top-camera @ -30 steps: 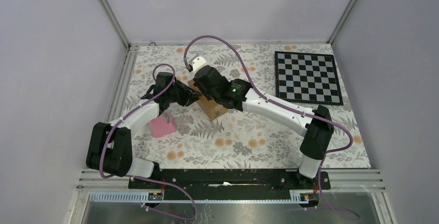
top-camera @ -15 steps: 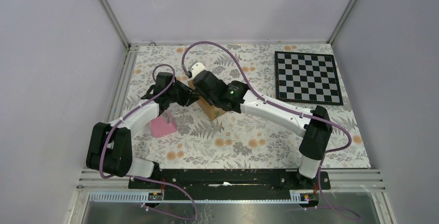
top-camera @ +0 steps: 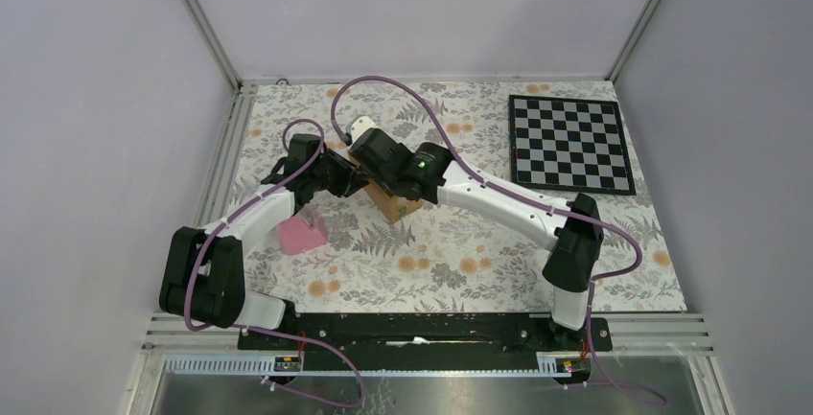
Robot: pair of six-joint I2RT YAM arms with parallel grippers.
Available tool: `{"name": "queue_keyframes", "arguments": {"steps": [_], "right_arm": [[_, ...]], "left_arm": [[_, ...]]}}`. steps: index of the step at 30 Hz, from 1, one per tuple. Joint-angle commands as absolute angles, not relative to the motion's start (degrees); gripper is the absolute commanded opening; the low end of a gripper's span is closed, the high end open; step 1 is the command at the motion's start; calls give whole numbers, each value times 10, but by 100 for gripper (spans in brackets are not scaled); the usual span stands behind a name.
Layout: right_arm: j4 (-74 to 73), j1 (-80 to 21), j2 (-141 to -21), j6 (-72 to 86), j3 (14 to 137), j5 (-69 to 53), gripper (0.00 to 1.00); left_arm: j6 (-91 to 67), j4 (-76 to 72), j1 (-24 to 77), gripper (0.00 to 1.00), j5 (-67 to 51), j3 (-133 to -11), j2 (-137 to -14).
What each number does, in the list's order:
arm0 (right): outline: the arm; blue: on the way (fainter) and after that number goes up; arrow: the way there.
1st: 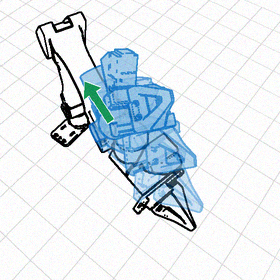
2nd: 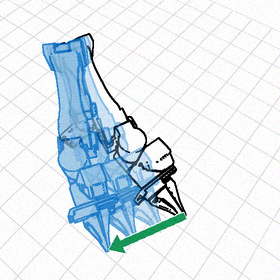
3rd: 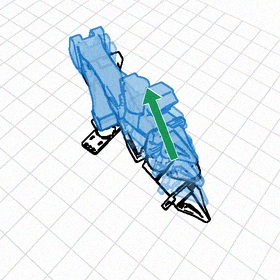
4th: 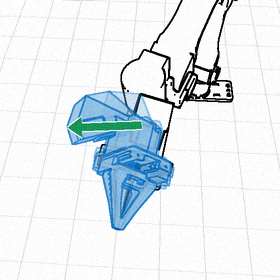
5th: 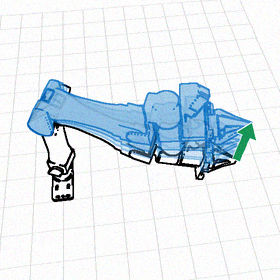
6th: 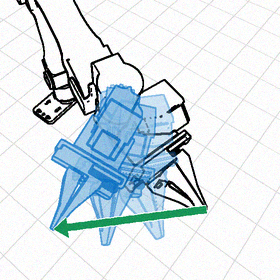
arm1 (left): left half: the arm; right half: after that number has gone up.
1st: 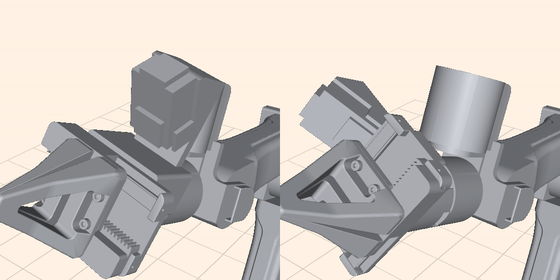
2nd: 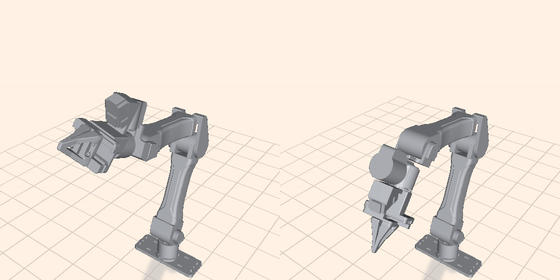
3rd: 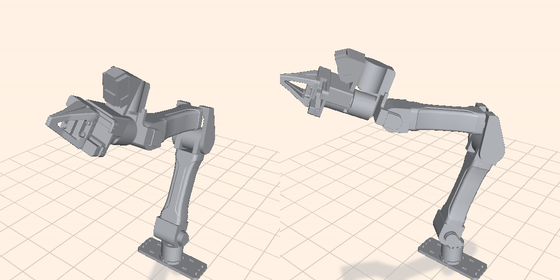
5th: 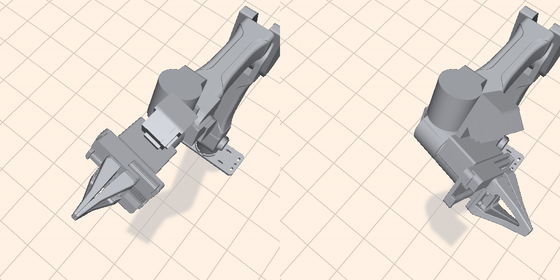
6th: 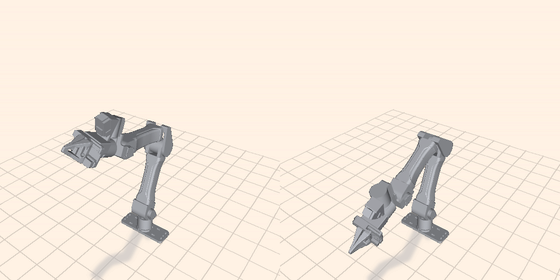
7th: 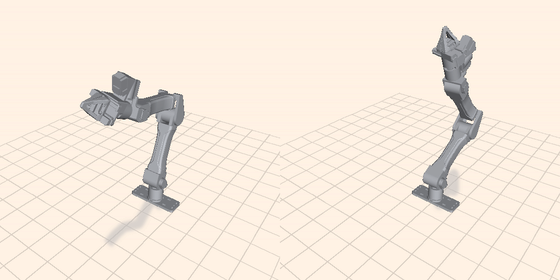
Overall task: Unpack the express box
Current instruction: Cut the express box at the center of the board.
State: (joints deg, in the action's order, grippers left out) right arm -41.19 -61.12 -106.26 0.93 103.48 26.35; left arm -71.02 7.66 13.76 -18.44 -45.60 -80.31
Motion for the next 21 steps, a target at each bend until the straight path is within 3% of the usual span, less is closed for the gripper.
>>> {"name": "queue_keyframes", "arguments": {"steps": [1, 21], "right_arm": [[-465, -618, -1082, 18, 1076, 262, 0], [-572, -621, -1149, 35, 1161, 258, 0]], "left_arm": [[-700, 174, 134, 6, -107, -426, -823], [-696, 172, 134, 8, -114, -425, -816]]}}
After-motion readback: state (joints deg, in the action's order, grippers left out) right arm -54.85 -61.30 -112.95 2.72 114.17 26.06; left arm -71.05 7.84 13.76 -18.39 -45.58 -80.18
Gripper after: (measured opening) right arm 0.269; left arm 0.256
